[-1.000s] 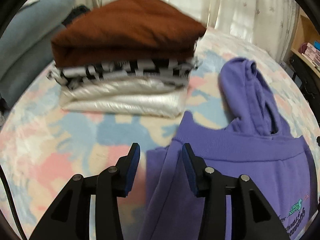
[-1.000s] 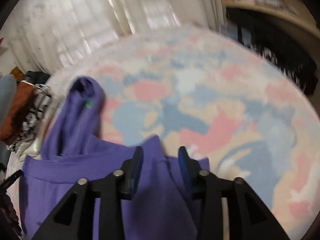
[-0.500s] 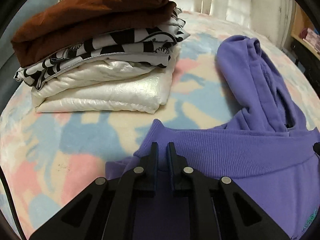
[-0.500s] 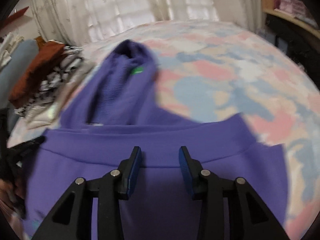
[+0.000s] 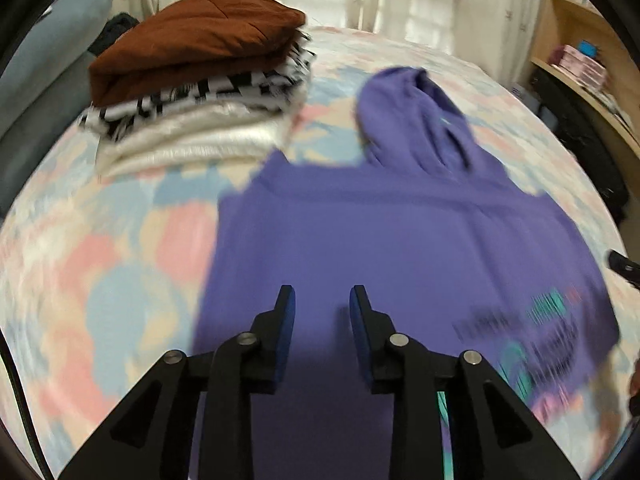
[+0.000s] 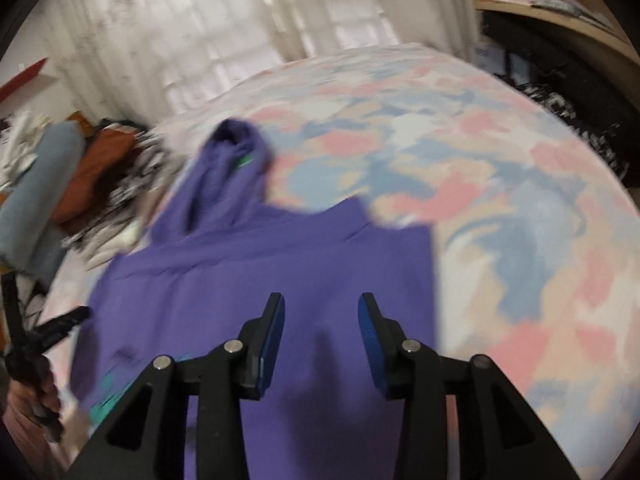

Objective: Fold large clothes

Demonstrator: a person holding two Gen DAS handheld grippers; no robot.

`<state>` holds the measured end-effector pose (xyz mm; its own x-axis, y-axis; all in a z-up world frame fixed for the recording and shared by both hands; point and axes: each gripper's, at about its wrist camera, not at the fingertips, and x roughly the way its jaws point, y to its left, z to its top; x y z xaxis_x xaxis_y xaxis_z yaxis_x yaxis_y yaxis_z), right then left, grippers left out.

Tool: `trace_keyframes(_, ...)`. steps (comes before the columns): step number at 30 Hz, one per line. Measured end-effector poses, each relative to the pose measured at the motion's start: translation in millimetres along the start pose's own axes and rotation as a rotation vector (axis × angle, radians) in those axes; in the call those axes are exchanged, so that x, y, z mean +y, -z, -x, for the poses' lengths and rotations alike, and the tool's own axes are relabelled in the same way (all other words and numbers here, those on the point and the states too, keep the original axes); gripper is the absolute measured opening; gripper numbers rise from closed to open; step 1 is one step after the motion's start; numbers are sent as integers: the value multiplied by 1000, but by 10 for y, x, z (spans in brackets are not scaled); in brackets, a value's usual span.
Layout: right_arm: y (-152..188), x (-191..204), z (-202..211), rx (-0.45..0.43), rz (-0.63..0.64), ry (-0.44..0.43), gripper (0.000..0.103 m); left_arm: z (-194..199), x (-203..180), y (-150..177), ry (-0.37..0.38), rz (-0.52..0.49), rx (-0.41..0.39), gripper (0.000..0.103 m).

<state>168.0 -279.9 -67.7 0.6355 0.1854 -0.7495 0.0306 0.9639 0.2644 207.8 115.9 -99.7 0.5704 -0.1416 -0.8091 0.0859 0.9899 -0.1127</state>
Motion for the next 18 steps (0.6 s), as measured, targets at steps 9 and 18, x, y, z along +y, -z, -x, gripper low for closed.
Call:
trace_keyframes(9,944,303,-37,95,2,25,38,174,-26,867,-87,61,-61,26)
trace_keyframes(18,1258,-428,463,50,-129,173,40,377,102,1021,-133,87,-91,29)
